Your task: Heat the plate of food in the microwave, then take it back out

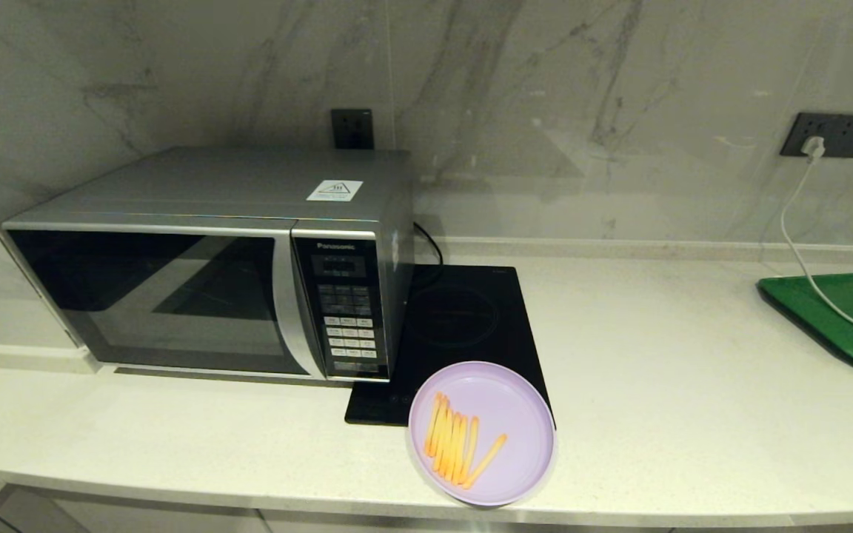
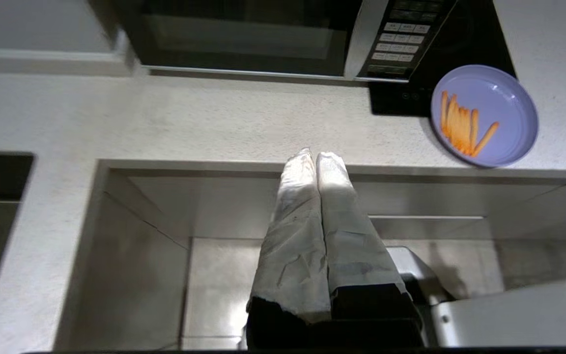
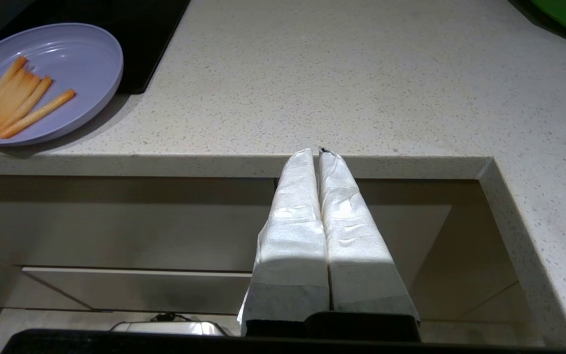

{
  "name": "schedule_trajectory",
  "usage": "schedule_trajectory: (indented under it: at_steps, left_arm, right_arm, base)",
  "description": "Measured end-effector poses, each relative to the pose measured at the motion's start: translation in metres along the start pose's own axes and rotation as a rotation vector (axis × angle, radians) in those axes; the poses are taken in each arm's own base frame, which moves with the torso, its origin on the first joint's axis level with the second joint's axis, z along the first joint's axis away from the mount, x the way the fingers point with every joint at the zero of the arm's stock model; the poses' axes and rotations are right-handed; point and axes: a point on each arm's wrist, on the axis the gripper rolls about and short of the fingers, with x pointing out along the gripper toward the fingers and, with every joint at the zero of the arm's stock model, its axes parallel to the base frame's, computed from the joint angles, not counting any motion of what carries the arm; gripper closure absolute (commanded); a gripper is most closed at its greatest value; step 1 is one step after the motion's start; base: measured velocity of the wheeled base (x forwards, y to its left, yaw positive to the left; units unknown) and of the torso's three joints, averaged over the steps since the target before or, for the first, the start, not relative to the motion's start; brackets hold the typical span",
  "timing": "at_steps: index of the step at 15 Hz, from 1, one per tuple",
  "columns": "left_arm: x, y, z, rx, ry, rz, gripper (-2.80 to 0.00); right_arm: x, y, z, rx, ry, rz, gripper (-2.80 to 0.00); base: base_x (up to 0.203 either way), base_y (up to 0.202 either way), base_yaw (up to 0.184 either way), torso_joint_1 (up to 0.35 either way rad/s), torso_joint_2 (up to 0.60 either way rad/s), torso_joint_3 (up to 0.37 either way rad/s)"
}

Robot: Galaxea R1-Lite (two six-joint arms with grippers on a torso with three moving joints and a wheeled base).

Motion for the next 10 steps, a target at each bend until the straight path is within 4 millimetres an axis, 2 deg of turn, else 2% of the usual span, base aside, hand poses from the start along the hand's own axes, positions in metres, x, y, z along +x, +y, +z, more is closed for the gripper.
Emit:
schedule_trajectory:
  at_steps: [3,6,7,10]
  left_arm:
    - [-0.051,0.005,-0.061,0.072,-0.115,0.059,0.00]
    - [-0.066,0.005,-0.117,0.049,-0.145,0.072,0.00]
    - [-0.066,0.004,-0.126,0.014,-0.153,0.039,0.00]
    - [-0.070,-0.010,-0.126,0.026,-0.273,-0.034,0.00]
  right_arm:
    - [0.000,0.000,0.000,0.000,0.000,0.000,0.00]
    - [0.000,0.000,0.000,0.000,0.000,0.000,0.00]
    - [0.000,0.000,0.000,0.000,0.000,0.000,0.00]
    - [0.000,0.000,0.000,0.000,0.000,0.000,0.00]
  base:
    - [0.000,0.000,0.000,0.000,0.00,0.000]
    - [0.000,0.000,0.000,0.000,0.00,0.000]
    - [0.000,0.000,0.000,0.000,0.00,0.000]
    - [0.000,0.000,0.000,0.000,0.00,0.000]
